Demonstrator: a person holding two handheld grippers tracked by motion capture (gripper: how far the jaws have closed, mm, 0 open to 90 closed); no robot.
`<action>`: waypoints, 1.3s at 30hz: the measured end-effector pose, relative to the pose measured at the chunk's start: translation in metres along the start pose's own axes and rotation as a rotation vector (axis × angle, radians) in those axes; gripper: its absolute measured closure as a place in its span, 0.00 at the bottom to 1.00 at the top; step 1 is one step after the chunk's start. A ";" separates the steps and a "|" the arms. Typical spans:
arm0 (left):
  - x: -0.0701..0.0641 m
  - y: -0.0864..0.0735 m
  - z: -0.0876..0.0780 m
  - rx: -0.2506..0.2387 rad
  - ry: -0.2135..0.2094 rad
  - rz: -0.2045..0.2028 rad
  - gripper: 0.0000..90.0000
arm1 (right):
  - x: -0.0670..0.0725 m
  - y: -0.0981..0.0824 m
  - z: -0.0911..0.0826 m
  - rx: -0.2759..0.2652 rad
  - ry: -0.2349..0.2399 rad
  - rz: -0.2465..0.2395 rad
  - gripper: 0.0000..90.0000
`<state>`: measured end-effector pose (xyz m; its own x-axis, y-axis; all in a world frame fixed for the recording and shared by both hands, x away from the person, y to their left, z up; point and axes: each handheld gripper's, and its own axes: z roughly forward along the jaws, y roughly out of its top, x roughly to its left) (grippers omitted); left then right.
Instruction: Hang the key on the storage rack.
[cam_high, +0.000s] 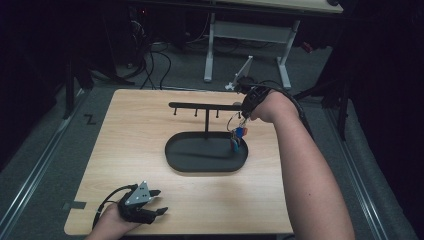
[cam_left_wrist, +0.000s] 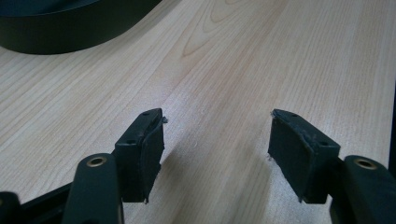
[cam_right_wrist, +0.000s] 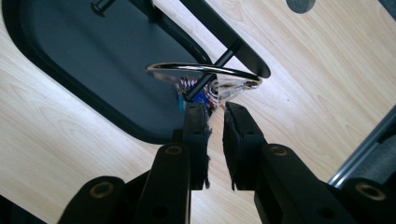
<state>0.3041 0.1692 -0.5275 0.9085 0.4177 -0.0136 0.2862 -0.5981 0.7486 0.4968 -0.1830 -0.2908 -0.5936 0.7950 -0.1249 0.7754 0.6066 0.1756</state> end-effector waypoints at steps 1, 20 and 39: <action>0.000 0.000 0.000 -0.003 0.003 0.000 0.40 | 0.000 -0.001 0.000 -0.005 0.004 0.002 0.88; 0.001 0.001 0.001 -0.006 0.018 -0.001 0.40 | 0.003 -0.060 0.041 -0.057 0.056 0.086 0.67; 0.000 0.001 0.002 0.001 0.021 -0.003 0.40 | 0.002 -0.159 0.116 -0.200 0.085 0.287 0.57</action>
<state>0.3051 0.1675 -0.5284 0.9012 0.4334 -0.0021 0.2890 -0.5974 0.7480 0.3970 -0.2774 -0.4322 -0.3803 0.9241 0.0372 0.8606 0.3388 0.3803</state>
